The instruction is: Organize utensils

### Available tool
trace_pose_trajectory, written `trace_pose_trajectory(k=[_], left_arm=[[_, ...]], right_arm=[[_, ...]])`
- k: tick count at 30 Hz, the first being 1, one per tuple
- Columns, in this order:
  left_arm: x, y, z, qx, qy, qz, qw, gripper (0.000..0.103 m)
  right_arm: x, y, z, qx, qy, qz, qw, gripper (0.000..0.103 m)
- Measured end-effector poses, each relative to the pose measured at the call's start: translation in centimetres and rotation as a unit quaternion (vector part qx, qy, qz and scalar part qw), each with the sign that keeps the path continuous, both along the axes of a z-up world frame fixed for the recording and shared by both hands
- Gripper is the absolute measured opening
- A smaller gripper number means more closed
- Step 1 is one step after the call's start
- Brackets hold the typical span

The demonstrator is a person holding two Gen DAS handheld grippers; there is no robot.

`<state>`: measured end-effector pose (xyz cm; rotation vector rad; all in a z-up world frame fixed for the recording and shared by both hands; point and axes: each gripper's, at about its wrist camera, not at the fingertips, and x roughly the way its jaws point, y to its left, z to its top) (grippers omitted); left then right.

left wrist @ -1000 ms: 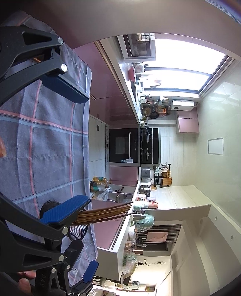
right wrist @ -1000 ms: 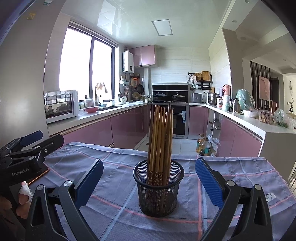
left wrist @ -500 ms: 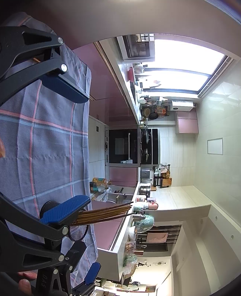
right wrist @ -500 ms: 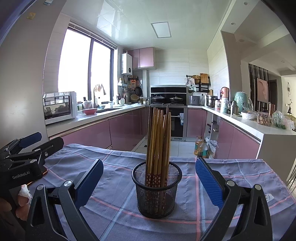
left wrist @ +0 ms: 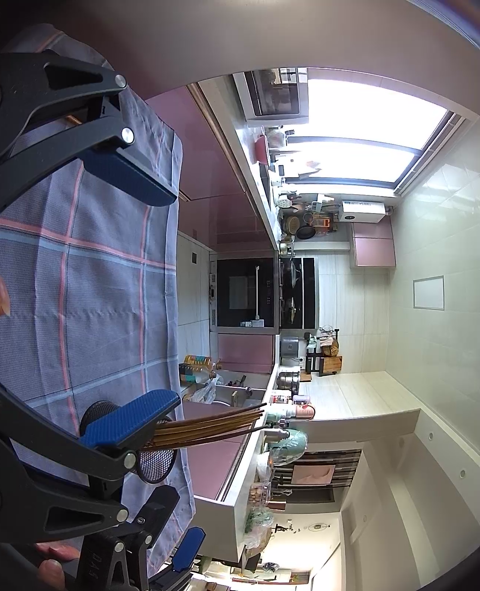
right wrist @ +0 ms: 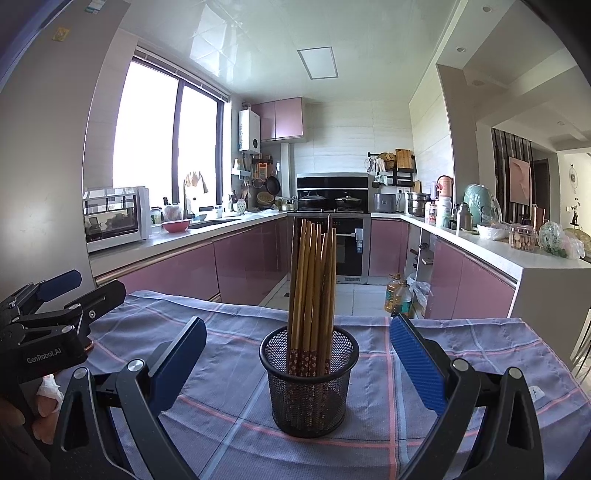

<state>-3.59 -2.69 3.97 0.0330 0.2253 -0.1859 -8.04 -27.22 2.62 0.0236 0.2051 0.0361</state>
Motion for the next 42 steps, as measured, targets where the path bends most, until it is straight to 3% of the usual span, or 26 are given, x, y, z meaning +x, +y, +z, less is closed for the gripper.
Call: trace_pose_trajectory(k=[42], left_arm=[[-0.09, 0.5, -0.35, 0.003, -0.008, 0.001, 1.0, 0.098]], right_arm=[[-0.22, 0.08, 0.49, 0.0, -0.004, -0.001, 1.0, 0.096]])
